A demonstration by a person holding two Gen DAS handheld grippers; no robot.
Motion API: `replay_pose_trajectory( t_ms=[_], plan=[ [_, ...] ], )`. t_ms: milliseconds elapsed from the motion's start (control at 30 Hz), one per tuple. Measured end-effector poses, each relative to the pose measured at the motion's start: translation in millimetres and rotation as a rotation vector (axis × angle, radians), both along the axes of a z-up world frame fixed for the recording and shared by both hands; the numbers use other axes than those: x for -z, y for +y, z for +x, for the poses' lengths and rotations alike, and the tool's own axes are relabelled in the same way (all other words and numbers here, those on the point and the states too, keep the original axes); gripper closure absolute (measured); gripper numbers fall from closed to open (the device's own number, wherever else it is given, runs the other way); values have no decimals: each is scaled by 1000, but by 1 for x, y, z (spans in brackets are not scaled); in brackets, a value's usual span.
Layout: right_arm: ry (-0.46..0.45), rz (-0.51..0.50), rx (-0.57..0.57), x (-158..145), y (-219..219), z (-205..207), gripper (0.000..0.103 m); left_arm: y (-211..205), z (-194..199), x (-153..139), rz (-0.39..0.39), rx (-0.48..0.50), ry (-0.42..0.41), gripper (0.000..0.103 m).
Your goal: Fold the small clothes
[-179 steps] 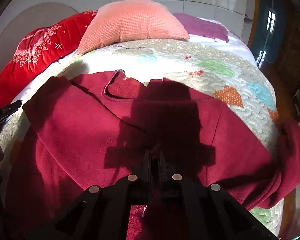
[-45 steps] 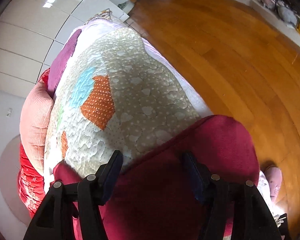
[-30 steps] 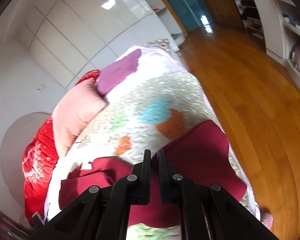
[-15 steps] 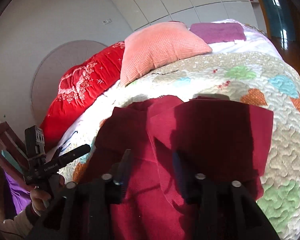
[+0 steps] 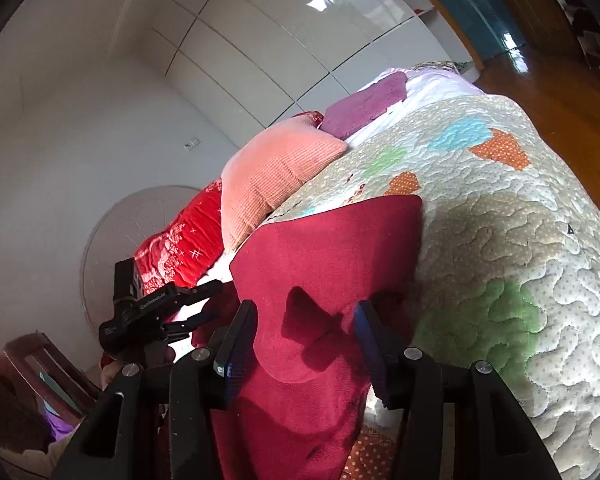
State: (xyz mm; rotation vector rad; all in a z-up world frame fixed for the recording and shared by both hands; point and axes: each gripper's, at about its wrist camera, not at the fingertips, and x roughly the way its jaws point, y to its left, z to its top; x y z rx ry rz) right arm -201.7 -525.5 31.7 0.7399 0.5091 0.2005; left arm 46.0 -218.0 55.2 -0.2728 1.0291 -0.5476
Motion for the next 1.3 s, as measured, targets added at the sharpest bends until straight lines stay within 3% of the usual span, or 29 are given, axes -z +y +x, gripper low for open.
replay_pose_trajectory(
  t_ms=[133, 167, 200, 267, 367, 467, 567, 600, 700, 767, 833, 867, 900, 933, 1000, 1100, 1167, 1233, 1300],
  plan=[
    [-10, 66, 19, 14, -13, 0, 55, -25, 11, 3, -12, -20, -4, 22],
    [-4, 91, 25, 18, -18, 0, 55, -31, 14, 4, -18, -10, 3, 39],
    [-2, 114, 32, 20, -21, 0, 55, -37, 17, 6, -10, 3, 15, 65],
    [1, 137, 51, 22, -27, -1, 55, -46, 21, 6, 33, 4, 17, 91],
    [20, 112, 77, 18, -27, -2, 54, -36, 17, -11, -15, 12, -30, 94],
    [47, 42, 91, 6, -24, 0, 50, 1, 4, -49, -28, -58, -186, 94],
    [67, -26, 114, -7, -19, 10, 30, 50, -9, -69, -1, -165, -270, 94],
    [80, -45, 123, -10, -19, 15, 26, 62, -12, -66, 9, -181, -270, 94],
    [164, -85, 122, -11, -17, 42, 25, 81, -19, -44, 38, -184, -230, 94],
    [261, -106, 95, -5, -13, 65, 25, 84, -19, -28, 61, -188, -210, 94],
    [287, -110, 43, -1, -6, 82, 25, 84, -18, -16, 52, -193, -180, 94],
    [296, -128, 31, 0, -3, 90, 28, 84, -18, -14, 49, -195, -177, 94],
    [300, -167, 21, -1, 1, 98, 49, 83, -18, -13, 51, -196, -182, 94],
    [318, -244, 18, -3, 5, 107, 80, 81, -18, -14, 50, -197, -187, 94],
    [329, -402, 48, -13, 13, 113, 95, 80, -18, -18, 23, -191, -192, 94],
    [314, -505, 93, -25, 15, 114, 96, 75, -23, -24, 3, -180, -219, 94],
    [368, -582, 164, -15, 7, 117, 96, 62, -24, -13, 46, -143, -198, 94],
    [422, -510, 171, 1, -6, 116, 96, 48, -22, 6, 134, -112, -148, 94],
    [385, -414, 177, 1, -16, 101, 94, 50, -25, 16, 149, -120, -138, 94]
  ],
)
